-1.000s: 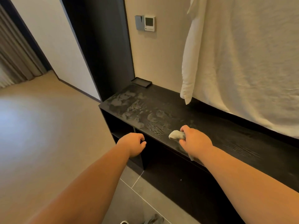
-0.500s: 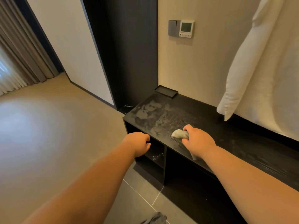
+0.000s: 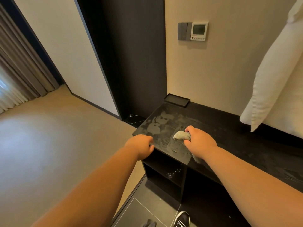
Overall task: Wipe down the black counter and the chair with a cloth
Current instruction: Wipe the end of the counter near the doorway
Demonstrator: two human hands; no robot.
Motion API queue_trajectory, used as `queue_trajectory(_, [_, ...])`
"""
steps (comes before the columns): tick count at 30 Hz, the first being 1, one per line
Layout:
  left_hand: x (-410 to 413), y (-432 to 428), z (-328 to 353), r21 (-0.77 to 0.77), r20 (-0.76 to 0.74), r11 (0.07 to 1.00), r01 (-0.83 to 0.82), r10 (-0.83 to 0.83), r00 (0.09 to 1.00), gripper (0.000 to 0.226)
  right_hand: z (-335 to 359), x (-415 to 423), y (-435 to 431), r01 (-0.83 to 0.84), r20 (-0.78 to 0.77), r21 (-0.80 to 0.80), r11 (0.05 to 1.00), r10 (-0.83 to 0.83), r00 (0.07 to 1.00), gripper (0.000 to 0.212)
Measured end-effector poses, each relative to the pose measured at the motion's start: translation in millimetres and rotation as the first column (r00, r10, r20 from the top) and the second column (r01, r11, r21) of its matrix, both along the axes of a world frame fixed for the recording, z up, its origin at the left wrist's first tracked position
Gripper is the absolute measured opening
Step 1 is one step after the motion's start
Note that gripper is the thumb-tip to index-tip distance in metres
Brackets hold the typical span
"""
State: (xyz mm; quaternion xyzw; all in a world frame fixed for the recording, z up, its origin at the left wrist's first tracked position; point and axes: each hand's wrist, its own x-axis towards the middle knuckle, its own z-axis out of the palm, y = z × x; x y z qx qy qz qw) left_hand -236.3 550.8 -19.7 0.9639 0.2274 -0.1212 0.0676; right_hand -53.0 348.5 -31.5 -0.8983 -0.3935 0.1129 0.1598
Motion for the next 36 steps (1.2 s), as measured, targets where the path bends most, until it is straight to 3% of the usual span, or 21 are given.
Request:
queue_trajectory(11, [90.2, 109.4, -7.9, 0.007, -0.079, 1.000, 0.013, -0.012, 0.997, 0.039, -15.9, 88.4, 117.9, 0.002, -0.043, -0.032, 0.999, -0.003, 0.999, 0.032])
queue_trajectory(16, [152.4, 149.0, 1.4, -0.010, -0.036, 1.000, 0.019, -0.020, 0.999, 0.031, -16.6, 140.8, 159.3, -0.002, -0.039, -0.036, 0.999, 0.000, 0.999, 0.034])
queue_trajectory(27, [232.0, 221.7, -13.3, -0.120, 0.003, 0.993, 0.001, -0.001, 1.000, 0.037, -37.3, 204.4, 206.1, 0.097, -0.079, -0.091, 0.991, -0.104, 0.991, 0.038])
queue_trajectory(36, [312.9, 279.0, -46.5, -0.187, -0.026, 0.969, 0.162, -0.170, 0.985, 0.036, -51.5, 248.1, 241.6, 0.257, -0.097, -0.129, 0.958, -0.270, 0.958, 0.038])
